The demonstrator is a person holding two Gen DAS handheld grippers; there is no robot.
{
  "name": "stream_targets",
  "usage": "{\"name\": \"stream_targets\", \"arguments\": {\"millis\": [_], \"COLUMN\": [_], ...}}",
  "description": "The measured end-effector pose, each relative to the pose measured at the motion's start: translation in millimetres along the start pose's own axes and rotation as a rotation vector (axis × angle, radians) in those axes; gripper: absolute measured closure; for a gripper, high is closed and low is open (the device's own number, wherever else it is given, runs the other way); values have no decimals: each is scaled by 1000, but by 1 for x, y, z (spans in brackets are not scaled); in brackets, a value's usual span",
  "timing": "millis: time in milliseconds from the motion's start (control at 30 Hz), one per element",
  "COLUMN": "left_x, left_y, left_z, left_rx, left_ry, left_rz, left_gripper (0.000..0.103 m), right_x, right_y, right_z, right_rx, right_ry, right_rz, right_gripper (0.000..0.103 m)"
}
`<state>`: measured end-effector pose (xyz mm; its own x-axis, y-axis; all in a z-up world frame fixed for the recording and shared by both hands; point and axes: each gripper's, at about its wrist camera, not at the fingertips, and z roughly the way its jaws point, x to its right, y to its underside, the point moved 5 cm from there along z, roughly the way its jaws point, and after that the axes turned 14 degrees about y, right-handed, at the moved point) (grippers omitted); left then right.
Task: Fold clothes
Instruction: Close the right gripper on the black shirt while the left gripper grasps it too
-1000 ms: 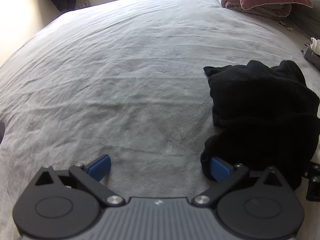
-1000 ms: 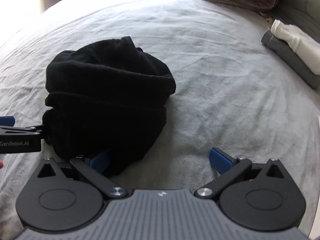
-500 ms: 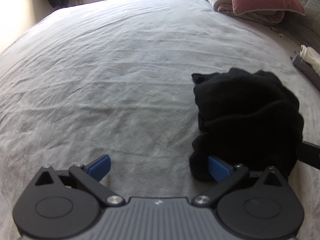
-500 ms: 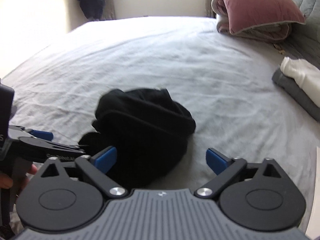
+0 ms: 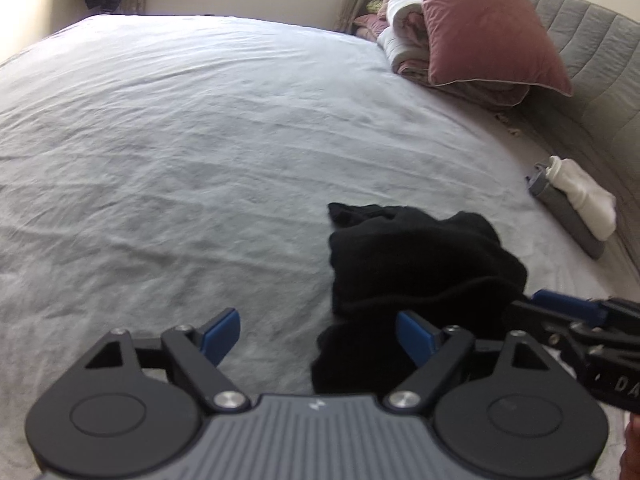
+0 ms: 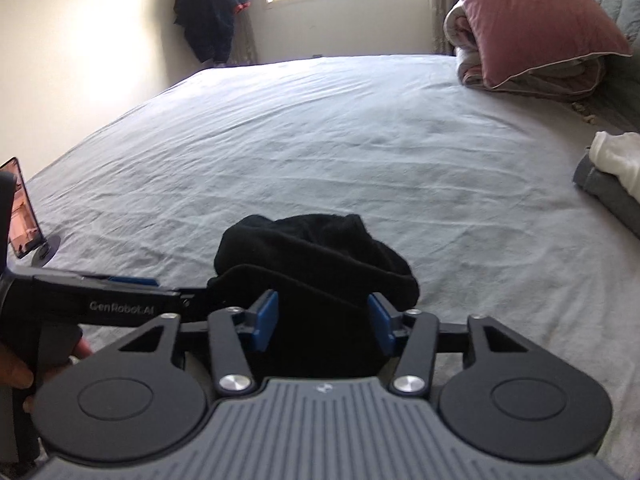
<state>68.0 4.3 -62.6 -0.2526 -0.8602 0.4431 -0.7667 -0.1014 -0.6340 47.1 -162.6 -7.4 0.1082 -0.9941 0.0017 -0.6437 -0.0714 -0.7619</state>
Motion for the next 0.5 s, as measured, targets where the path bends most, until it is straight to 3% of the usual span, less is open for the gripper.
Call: {"name": "stream_targets", "arguments": {"millis": [100,167,367,500], "left_x": [2,4,3,-1], "left_y": [-1,-2,-1,-1], "left_z": [1,1,1,1], "left_rx": [6,10,10,11], "left_ry": [38,64,161,211], "left_rz": [-13,-21,-105,-169], "left_gripper": [22,22,26,39], "right_x": [-3,-4,-5,-10], "right_y": [1,1,2,4], "right_z": [-2,-2,-5,-12], "right_rx": [-6,-10,-32,-55], "right_ry": [-21,-25,-49,-111], "right_rz": [-15,-25,-18,-21], "right_gripper": [69,89,98,101]}}
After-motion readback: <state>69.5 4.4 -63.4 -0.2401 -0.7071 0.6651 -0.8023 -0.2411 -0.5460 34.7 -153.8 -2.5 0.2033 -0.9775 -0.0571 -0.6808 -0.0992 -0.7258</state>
